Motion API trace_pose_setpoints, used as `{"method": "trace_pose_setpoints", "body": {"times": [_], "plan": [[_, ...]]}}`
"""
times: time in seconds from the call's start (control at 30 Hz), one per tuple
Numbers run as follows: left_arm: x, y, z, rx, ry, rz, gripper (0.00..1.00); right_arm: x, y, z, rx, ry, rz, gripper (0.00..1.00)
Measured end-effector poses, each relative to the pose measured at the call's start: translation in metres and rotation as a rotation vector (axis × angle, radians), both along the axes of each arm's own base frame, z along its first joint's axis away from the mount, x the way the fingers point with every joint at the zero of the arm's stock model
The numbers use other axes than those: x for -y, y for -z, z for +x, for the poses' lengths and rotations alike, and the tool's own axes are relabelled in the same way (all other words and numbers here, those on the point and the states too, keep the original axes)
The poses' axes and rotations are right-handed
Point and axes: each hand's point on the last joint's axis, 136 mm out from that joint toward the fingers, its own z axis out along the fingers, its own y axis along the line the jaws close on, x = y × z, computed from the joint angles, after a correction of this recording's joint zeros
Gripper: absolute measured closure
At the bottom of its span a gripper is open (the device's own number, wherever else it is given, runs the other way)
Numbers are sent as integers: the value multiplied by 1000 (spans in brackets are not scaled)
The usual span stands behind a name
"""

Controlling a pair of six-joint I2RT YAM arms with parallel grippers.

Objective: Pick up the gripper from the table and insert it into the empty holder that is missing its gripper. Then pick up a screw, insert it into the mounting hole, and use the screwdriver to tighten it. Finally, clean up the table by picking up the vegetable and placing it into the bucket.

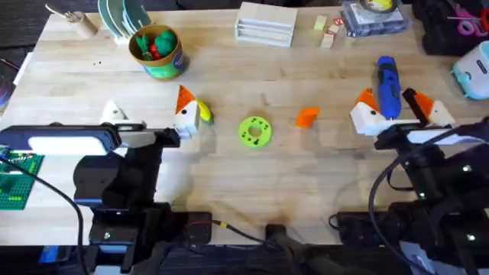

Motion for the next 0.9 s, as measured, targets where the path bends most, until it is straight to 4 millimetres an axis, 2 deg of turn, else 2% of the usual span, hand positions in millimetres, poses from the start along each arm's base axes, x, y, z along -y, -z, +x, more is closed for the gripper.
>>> {"method": "trace_pose_setpoints", "body": {"times": [0.1, 0.23, 0.43, 0.63, 0.77, 0.9], "plan": [[0, 5, -4, -64, -3, -11, 8, -1, 2, -3, -47, -1, 24, 12], [-1, -16, -11, -137, -4, -15, 8, -1, -1, -11, -141, 3, 35, 14], [-1, -53, -9, -302, -9, -25, 8, -1, -46, -13, -221, 6, 45, 15], [0, -77, 15, -487, -34, -120, 7, -1, -84, 3, -336, 9, 44, 12], [5, -77, 27, -624, -72, -258, 7, -2, -99, 21, -400, 3, 45, 12], [19, -59, 38, -751, -80, -369, 6, -6, -99, 36, -443, -18, 53, 14]]}}
